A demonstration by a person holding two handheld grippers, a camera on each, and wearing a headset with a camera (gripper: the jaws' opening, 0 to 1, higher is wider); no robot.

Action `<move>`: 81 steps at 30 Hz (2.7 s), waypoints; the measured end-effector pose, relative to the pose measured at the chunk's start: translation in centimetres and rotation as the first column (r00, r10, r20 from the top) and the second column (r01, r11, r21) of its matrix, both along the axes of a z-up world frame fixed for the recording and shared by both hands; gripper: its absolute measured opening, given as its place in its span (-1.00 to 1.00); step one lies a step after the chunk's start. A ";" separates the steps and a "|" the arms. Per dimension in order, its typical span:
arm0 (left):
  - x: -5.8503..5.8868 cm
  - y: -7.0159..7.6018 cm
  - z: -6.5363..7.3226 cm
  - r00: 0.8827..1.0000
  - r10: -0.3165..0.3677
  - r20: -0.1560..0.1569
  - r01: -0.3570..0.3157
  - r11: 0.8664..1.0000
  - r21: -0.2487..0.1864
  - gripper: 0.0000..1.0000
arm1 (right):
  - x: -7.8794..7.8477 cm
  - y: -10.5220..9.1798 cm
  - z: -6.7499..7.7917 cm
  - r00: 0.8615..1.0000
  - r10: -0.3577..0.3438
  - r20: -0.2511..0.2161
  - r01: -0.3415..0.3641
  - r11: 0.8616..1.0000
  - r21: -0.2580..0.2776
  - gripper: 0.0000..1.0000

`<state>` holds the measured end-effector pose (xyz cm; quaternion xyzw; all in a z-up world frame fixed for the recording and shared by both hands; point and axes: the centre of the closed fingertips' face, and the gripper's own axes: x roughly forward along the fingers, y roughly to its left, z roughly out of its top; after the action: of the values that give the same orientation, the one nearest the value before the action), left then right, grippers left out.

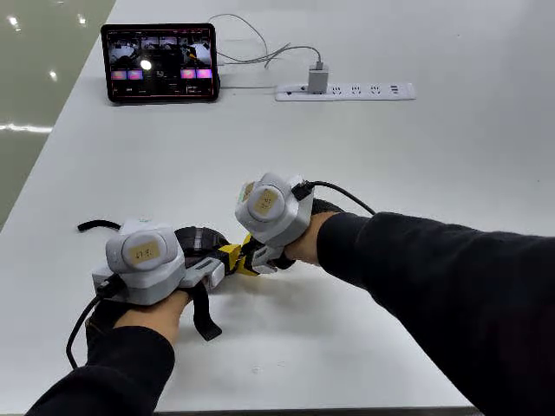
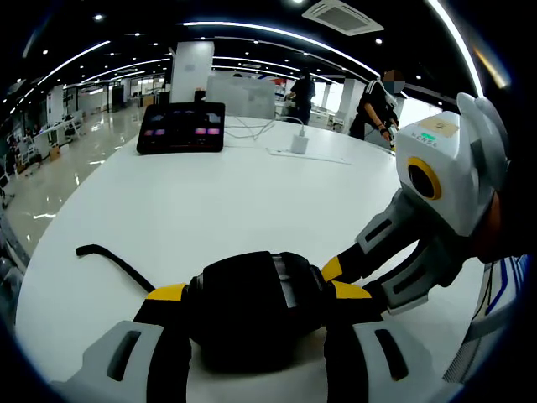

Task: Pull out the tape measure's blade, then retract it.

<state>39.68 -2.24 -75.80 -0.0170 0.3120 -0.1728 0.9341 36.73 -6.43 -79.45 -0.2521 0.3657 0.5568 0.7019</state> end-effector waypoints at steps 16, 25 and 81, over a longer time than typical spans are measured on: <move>0.1 0.0 0.0 1.000 -0.017 0.011 0.017 1.000 -0.012 0.23 | -0.1 0.1 0.0 0.999 0.008 0.043 -0.008 1.000 -0.002 -0.77; 0.2 0.2 0.2 1.000 -0.017 -0.008 0.017 0.999 -0.032 0.30 | 0.0 0.1 0.0 0.998 -0.009 0.060 0.009 1.000 -0.004 -0.74; -3.1 2.4 2.6 0.901 -0.433 0.022 0.433 0.901 -0.006 0.99 | -3.6 -14.5 5.4 0.928 -0.366 0.074 0.349 0.921 0.174 -0.04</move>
<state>36.58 0.18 -73.22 0.0494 0.2979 -0.3777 0.8753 33.15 -20.92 -74.03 -0.1535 0.3228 0.4323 0.8279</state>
